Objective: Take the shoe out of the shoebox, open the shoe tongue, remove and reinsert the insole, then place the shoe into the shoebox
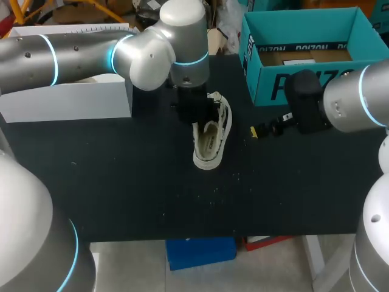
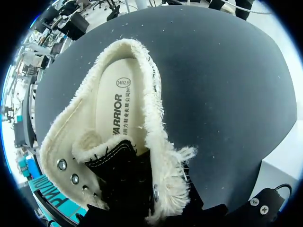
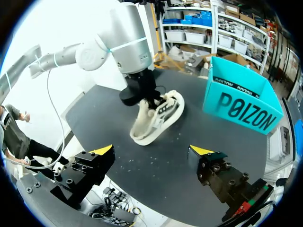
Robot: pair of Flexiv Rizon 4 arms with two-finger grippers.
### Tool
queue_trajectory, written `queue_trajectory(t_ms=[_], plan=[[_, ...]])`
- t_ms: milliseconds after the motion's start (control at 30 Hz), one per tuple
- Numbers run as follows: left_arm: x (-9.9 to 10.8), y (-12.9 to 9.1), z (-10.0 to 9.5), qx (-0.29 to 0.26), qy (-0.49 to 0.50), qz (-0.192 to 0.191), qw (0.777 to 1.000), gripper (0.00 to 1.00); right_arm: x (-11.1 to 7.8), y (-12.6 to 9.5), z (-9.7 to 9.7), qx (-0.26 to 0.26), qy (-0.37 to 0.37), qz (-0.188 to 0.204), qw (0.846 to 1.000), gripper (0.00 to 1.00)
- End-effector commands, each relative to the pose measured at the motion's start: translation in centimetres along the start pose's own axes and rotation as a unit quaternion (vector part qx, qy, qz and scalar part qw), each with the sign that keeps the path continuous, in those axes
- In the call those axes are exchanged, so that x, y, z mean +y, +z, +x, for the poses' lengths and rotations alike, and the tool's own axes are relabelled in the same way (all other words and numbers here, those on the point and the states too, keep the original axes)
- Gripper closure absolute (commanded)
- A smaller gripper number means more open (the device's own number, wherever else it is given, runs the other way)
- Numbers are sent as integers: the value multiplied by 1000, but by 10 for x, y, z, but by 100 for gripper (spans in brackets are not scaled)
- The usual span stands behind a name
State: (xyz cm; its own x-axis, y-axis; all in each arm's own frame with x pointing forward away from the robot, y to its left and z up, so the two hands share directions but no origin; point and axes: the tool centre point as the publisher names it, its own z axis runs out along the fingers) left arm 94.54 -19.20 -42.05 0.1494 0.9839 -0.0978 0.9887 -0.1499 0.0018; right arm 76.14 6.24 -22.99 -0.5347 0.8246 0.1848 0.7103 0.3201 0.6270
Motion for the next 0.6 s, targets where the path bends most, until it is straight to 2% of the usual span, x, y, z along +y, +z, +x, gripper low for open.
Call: queue_trajectory(t_ms=[33, 267, 333, 400, 600], plan=[[1, 5, 3, 1, 1, -1, 1000, 100, 1, 1, 1, -1, 0, 1, 1000, 0], [1, 5, 3, 1, 1, -1, 1000, 100, 1, 1, 1, -1, 0, 1, 1000, 0], [-3, 5, 4, 9, 29, 2, 1000, 100, 1, 1, 1, -1, 0, 1, 1000, 0], [-4, -1, 5, 11, 48, 5, 999, 100, 1, 1, 1, -1, 0, 1, 1000, 0], [-5, -31, 16, 26, 64, -18, 997, 100, 1, 1, 1, -1, 0, 1, 1000, 0]])
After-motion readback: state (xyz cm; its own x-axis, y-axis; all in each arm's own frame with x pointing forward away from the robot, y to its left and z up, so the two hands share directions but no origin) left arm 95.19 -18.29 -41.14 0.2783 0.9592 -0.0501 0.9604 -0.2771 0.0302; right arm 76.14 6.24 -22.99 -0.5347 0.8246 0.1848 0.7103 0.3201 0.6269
